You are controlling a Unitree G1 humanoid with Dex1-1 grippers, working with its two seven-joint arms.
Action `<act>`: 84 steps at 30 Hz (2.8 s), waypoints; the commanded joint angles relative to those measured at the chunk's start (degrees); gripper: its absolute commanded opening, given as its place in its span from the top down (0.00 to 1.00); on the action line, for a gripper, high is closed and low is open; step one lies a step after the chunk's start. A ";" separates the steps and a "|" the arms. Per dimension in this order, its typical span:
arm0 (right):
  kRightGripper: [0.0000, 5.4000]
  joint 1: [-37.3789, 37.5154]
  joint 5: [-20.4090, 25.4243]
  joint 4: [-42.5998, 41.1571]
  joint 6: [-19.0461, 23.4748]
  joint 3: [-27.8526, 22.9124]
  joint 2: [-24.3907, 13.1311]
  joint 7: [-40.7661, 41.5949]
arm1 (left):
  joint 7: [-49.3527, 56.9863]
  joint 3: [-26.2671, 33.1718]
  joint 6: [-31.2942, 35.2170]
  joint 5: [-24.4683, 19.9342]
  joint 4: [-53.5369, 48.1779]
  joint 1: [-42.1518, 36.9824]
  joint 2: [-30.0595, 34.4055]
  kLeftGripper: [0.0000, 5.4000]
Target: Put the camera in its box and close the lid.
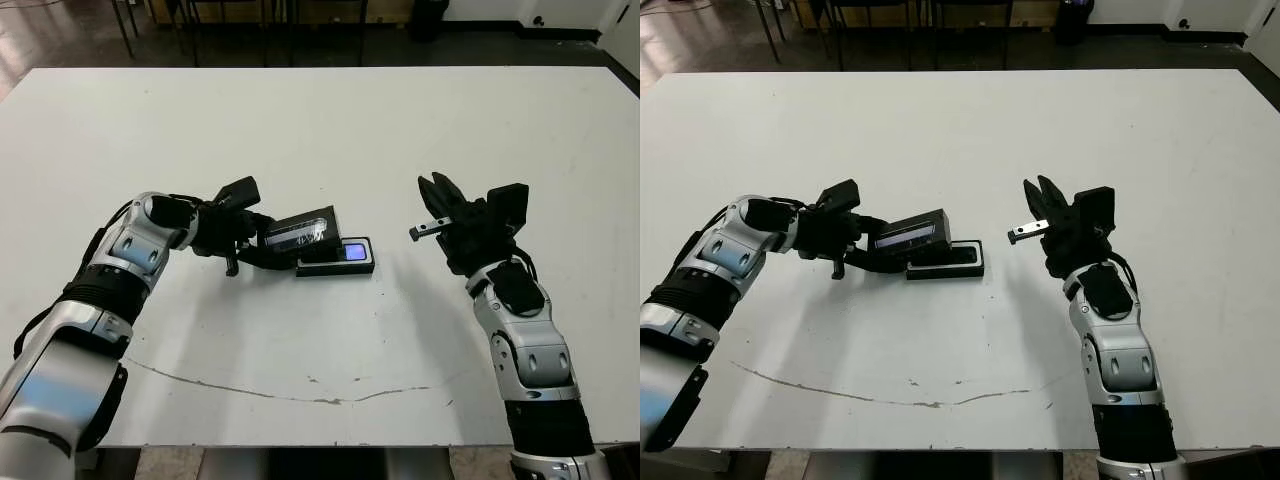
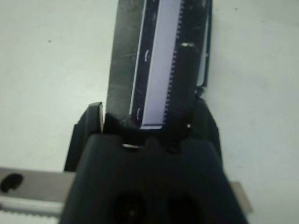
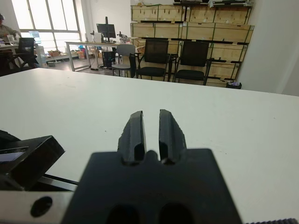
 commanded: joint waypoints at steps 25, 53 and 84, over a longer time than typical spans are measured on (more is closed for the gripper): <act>1.00 1.36 -1.31 0.74 0.16 0.15 -0.31 -0.19 | 8.00 -2.89 11.34 5.27 -13.21 6.10 -1.50 0.73; 1.00 0.70 -0.79 0.33 0.11 -0.62 0.35 -0.96 | 0.05 -14.60 23.01 5.86 -8.86 -3.53 -11.04 0.73; 1.00 1.02 -0.23 -0.28 1.44 -0.70 0.25 -0.56 | 1.98 -13.73 16.15 9.01 -15.00 3.83 -1.83 0.10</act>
